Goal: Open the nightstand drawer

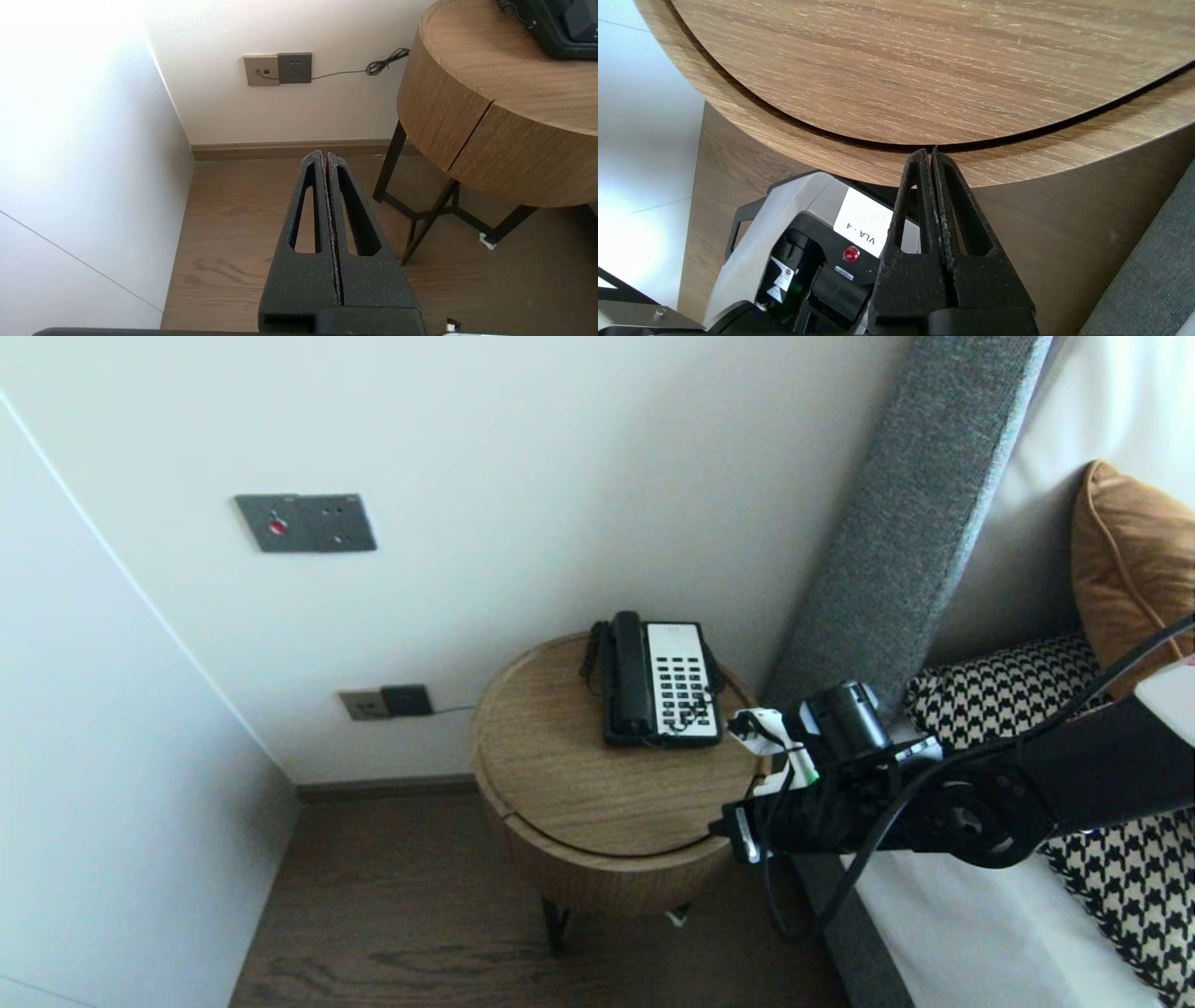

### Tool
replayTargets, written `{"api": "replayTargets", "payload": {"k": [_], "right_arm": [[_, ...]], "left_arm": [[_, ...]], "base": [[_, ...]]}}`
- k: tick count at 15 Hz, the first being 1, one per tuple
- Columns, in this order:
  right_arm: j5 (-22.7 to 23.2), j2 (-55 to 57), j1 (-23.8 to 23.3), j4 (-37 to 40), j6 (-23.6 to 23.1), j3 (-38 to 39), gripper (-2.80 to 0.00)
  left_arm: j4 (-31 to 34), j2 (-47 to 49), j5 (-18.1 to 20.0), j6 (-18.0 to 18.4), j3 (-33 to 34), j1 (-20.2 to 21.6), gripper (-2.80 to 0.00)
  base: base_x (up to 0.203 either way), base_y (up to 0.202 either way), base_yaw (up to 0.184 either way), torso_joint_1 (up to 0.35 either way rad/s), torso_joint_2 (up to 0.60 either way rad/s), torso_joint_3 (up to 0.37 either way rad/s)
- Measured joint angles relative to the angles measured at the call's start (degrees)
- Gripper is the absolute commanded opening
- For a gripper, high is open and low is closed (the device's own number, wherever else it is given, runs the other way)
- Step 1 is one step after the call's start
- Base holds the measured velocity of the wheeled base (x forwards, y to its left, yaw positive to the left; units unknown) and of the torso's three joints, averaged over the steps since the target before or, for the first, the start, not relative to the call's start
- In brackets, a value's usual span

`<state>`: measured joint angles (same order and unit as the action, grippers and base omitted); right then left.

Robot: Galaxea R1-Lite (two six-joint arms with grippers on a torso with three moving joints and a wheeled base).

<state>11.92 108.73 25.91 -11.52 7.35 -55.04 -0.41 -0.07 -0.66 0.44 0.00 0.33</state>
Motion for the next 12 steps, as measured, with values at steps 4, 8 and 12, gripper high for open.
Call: {"api": "replayTargets", "payload": {"k": [4,8,12], "right_arm": [[0.0,0.8,-0.1,-0.1,-0.1,0.0,-2.80],[0.0,1.3,0.0,-0.1,-0.1,0.3,-2.80],[0.0,1.6,-0.1,-0.2,-0.1,0.4,-2.80]], "left_arm": [[0.0,0.0,0.0,0.0,0.0,0.0,-2.80],[0.0,0.0,0.0,0.0,0.0,0.0,-2.80],[0.0,0.0,0.0,0.0,0.0,0.0,-2.80]], "base": [[0.000,0.000,0.000,0.000,0.00,0.000],[0.000,0.000,0.000,0.000,0.00,0.000],[0.000,0.000,0.000,0.000,0.00,0.000]]}}
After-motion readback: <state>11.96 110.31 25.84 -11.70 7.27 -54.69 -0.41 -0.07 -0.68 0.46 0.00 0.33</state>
